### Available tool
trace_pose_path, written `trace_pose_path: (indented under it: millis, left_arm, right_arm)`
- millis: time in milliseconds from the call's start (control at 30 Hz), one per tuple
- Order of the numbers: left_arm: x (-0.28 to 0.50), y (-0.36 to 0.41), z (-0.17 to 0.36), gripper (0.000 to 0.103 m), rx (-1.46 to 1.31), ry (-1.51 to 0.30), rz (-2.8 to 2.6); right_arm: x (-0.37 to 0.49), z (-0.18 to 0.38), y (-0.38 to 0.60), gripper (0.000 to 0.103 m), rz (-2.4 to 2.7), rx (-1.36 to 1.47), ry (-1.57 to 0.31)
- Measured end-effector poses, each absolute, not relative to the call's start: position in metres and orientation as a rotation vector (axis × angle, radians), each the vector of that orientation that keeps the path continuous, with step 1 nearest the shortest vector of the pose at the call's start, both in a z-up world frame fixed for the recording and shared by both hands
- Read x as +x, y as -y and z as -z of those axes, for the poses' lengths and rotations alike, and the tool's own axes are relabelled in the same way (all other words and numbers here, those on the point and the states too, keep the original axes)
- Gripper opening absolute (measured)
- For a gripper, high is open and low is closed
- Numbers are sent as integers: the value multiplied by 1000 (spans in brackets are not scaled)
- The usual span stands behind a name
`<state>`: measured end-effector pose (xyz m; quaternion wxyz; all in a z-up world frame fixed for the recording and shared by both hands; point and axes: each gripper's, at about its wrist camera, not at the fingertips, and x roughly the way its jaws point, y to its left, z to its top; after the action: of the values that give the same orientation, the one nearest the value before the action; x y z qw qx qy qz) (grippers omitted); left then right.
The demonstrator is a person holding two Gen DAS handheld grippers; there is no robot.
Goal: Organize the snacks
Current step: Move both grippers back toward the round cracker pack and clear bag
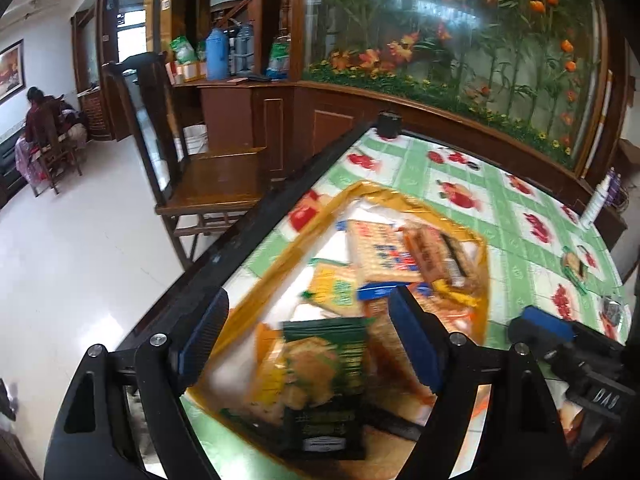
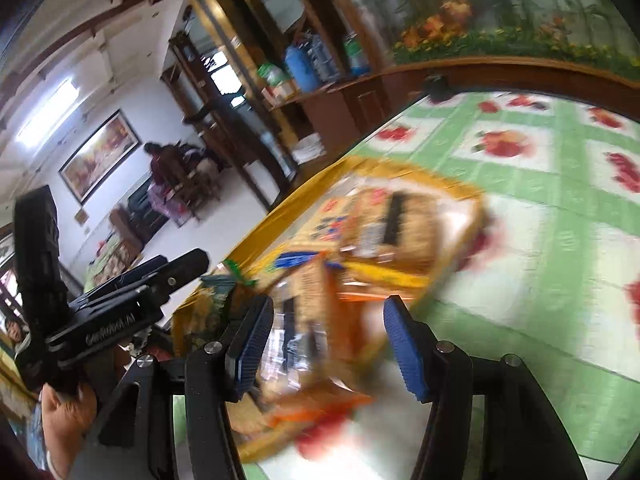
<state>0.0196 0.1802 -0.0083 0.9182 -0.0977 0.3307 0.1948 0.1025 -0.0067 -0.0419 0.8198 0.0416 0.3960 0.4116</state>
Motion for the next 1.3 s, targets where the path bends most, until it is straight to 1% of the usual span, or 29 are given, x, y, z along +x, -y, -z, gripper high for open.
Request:
trace_pose_path:
  millis: [200, 267, 333, 433, 533, 633, 767, 1000, 1167, 1300]
  left_arm:
    - [45, -128, 7, 83, -150, -688, -298]
    - [54, -107, 5, 83, -120, -693, -263]
    - [63, -84, 4, 83, -94, -696, -221]
    - [75, -53, 1, 82, -57, -701, -166]
    - [85, -27, -2, 82, -30, -702, -119]
    - [97, 0, -4, 84, 1, -702, -71]
    - [114, 32, -3, 84, 35, -718, -15]
    - [145, 83, 2, 86, 107, -742, 60]
    - [166, 103, 11, 88, 130, -763, 83]
    - [194, 119, 21, 89, 153, -787, 89]
  right_arm:
    - [115, 31, 102, 60, -665, 114, -792]
    - [119, 32, 140, 68, -579, 132, -790]
    - [123, 33, 176, 71, -504, 164, -788]
    - [126, 37, 224, 72, -392, 207, -786]
    - [125, 37, 267, 81, -273, 247, -783]
    - [126, 37, 295, 86, -195, 260, -771]
    - [128, 35, 326, 90, -77, 269, -766]
    - [146, 41, 350, 91, 21, 280, -802]
    - [157, 48, 359, 100, 66, 281, -826]
    - [166, 53, 365, 100, 87, 288, -842]
